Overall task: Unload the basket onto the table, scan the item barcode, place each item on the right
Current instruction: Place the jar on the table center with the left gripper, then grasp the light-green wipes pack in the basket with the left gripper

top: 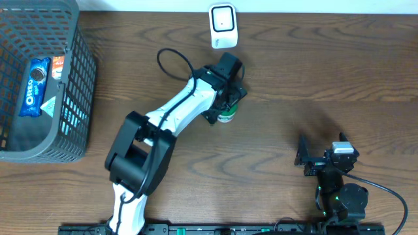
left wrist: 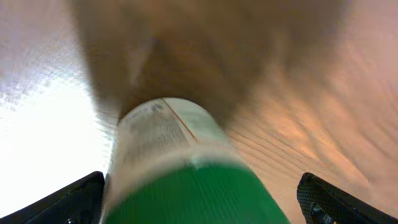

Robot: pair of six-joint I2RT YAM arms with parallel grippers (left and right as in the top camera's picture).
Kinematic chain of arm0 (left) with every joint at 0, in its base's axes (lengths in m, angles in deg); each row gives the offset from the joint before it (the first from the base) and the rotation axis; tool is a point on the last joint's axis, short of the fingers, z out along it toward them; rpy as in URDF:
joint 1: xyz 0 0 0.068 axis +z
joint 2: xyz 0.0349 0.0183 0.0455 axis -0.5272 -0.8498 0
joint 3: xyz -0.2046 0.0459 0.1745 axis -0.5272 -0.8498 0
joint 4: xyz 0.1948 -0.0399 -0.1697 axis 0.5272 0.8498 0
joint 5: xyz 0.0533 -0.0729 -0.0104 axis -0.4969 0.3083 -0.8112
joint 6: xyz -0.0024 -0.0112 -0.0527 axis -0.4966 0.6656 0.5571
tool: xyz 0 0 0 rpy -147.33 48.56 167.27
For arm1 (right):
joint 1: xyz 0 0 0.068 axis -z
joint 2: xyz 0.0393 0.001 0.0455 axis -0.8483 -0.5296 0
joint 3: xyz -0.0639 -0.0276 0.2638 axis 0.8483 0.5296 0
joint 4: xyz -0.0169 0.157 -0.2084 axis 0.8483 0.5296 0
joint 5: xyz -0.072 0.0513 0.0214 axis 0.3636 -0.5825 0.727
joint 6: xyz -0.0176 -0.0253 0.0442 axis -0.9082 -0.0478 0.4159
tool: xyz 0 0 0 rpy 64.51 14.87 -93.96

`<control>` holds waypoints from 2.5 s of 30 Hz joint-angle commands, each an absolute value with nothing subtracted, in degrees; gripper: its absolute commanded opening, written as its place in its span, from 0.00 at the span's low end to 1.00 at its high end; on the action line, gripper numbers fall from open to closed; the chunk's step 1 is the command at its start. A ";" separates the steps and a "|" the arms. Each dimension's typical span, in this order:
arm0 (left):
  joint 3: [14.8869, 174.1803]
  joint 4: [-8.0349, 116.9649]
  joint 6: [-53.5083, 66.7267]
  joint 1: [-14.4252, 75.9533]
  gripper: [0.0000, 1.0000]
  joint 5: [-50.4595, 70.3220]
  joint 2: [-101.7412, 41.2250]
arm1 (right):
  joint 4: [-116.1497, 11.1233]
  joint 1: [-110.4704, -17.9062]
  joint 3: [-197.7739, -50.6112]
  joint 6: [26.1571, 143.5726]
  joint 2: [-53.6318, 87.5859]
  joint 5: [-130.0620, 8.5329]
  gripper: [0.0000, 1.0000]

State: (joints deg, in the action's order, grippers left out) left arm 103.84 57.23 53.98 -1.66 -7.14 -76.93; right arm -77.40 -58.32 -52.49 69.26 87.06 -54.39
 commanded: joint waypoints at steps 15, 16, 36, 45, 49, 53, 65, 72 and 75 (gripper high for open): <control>111.28 75.41 9.40 29.42 0.98 -32.51 -28.52 | -77.35 -58.82 -52.34 69.65 87.41 -54.13 0.99; 111.28 75.94 9.40 33.68 0.98 -32.49 -27.65 | -77.35 -58.82 -52.34 69.63 87.41 -54.13 0.99; 109.46 79.09 0.87 64.89 0.98 -18.26 -64.63 | -77.35 -58.82 -52.34 69.65 87.41 -54.13 0.99; 109.46 77.29 -4.53 64.89 0.98 -10.00 -83.82 | -77.35 -58.82 -52.34 69.63 87.41 -54.13 0.99; 109.46 76.29 -4.53 64.89 0.98 -9.50 -85.65 | -77.35 -58.82 -52.34 69.63 87.41 -54.13 0.99; 109.46 75.92 -4.53 64.89 0.98 -9.52 -85.83 | -77.35 -58.82 -52.34 69.65 87.41 -54.13 0.99; 112.74 85.01 -4.31 65.20 0.40 -9.74 -83.56 | -77.35 -58.82 -52.34 69.65 87.41 -54.13 0.99; 129.90 94.69 -1.42 67.36 0.40 -9.65 -70.42 | -77.35 -58.82 -52.34 69.63 87.41 -54.13 0.99; 134.27 94.78 1.31 67.65 0.40 -9.08 -62.27 | -77.35 -58.82 -52.34 69.63 87.41 -54.13 0.99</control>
